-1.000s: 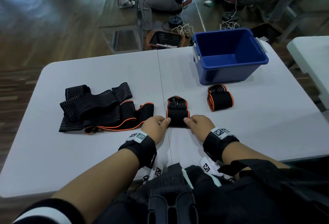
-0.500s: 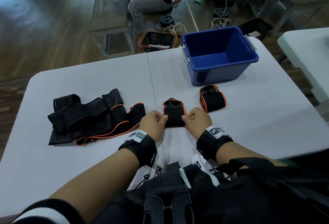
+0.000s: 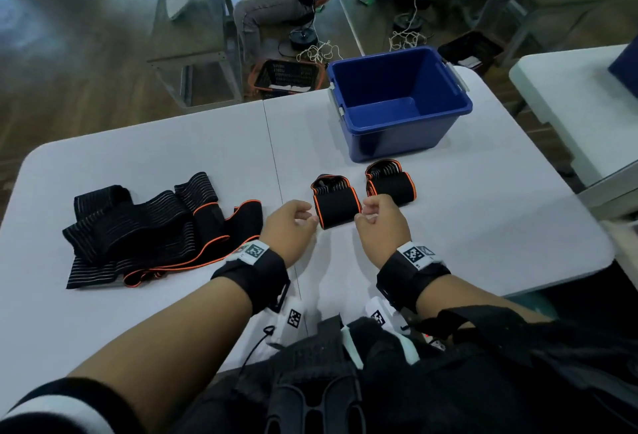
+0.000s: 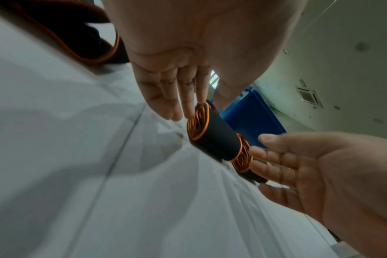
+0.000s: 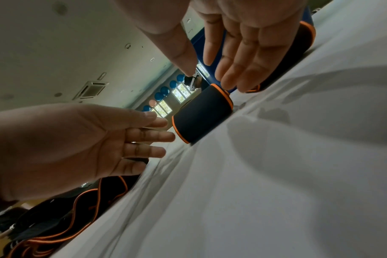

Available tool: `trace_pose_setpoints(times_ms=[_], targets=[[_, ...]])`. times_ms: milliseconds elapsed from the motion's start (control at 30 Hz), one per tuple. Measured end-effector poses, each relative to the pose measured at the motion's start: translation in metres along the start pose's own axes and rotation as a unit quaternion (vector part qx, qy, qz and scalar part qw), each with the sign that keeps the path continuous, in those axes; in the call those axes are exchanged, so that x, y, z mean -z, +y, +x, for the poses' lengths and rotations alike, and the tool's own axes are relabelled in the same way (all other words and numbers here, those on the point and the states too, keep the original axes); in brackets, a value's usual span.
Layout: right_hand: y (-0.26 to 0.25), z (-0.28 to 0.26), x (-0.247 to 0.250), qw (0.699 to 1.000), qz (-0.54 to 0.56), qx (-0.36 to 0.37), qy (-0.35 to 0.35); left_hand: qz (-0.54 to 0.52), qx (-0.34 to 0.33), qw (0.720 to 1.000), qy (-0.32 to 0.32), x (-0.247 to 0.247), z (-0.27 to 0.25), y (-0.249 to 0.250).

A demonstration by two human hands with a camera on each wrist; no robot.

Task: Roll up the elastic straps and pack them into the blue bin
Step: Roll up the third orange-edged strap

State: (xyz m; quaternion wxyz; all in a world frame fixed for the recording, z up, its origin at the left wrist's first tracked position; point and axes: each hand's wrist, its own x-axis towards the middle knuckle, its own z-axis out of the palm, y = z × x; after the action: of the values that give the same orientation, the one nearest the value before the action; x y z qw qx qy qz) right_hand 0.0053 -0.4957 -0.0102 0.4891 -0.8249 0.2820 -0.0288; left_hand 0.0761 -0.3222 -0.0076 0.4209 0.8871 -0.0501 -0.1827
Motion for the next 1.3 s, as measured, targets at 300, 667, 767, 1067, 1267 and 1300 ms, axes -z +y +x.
trace_pose_setpoints(times_ms=[300, 667, 767, 1067, 1267, 1300], targets=[[-0.027, -0.011, -0.033, 0.996, -0.013, 0.052, -0.069, 0.271, -0.028, 0.962, -0.020, 0.079, 0.007, -0.032], [-0.053, -0.022, -0.064, 0.981, 0.013, 0.089, -0.170, 0.058, -0.032, 0.996, 0.062, 0.092, -0.036, -0.031], [-0.066, -0.017, -0.066, 0.976, 0.038, 0.067, -0.205, -0.091, -0.020, 0.993, 0.069, 0.100, -0.054, -0.025], [-0.112, -0.020, -0.060, 0.909, 0.256, -0.091, -0.315, -0.187, -0.042, 0.979, 0.064, 0.117, -0.075, -0.009], [-0.107, -0.022, -0.057, 0.906, 0.243, -0.109, -0.330, -0.176, -0.051, 0.982, 0.041, 0.116, -0.078, -0.010], [-0.104, -0.024, -0.057, 0.901, 0.244, -0.125, -0.337, -0.177, -0.057, 0.982, 0.035, 0.115, -0.078, -0.008]])
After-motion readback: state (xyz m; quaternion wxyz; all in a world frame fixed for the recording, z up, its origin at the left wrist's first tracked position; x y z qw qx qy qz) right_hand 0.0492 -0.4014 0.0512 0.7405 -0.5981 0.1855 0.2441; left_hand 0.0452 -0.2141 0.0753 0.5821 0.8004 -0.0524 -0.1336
